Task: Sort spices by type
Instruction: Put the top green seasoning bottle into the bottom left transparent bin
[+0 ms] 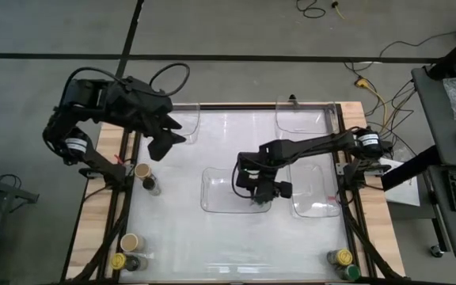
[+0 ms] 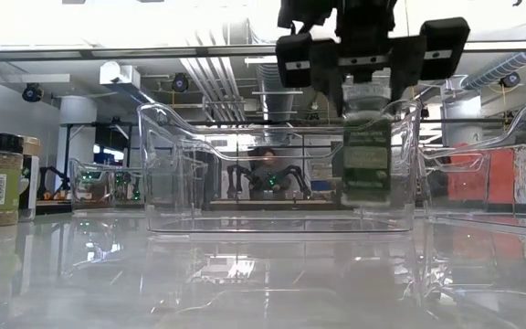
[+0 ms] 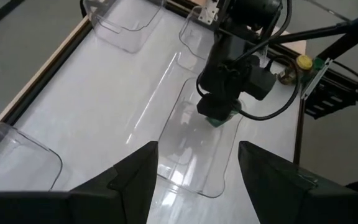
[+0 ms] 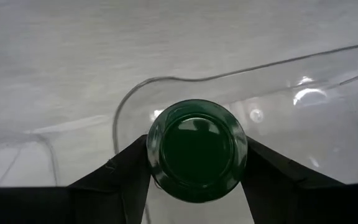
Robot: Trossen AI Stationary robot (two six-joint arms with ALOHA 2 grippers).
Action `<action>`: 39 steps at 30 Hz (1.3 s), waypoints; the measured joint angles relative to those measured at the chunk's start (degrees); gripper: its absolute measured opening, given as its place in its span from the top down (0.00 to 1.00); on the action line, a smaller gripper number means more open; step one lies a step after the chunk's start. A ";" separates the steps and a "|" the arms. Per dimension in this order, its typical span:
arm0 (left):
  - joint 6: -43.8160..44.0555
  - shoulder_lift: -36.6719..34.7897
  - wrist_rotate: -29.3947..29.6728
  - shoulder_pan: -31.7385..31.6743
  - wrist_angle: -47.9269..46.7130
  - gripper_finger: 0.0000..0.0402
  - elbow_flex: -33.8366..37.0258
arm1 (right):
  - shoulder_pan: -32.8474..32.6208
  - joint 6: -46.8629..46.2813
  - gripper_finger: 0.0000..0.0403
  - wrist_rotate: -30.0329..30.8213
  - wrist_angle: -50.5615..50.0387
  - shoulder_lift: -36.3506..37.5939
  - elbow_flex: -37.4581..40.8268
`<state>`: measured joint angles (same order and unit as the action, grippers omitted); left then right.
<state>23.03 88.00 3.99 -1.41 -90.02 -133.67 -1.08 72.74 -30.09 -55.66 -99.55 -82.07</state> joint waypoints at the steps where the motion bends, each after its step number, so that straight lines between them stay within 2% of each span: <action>1: -0.23 0.05 0.02 0.00 0.01 0.48 0.00 | 0.00 -0.05 0.50 -0.03 0.74 0.00 0.45; 7: -0.44 0.05 2.30 0.00 0.00 0.48 0.00 | 0.00 -3.36 0.49 -0.94 5.78 0.00 3.59; 14: -1.36 0.05 3.06 0.00 0.01 0.48 0.00 | 0.00 -3.94 0.48 -2.09 6.19 0.01 5.39; 28: -1.77 0.05 3.04 0.00 0.00 0.48 0.00 | -0.12 -11.22 0.38 -1.10 9.43 0.09 5.84; 39: -2.99 0.03 3.04 0.00 0.02 0.48 0.00 | -1.15 -14.31 0.25 1.33 9.34 3.52 5.78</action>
<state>20.04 88.03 7.03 -1.41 -90.00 -133.67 -2.23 58.43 -28.76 -46.32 -96.03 -76.29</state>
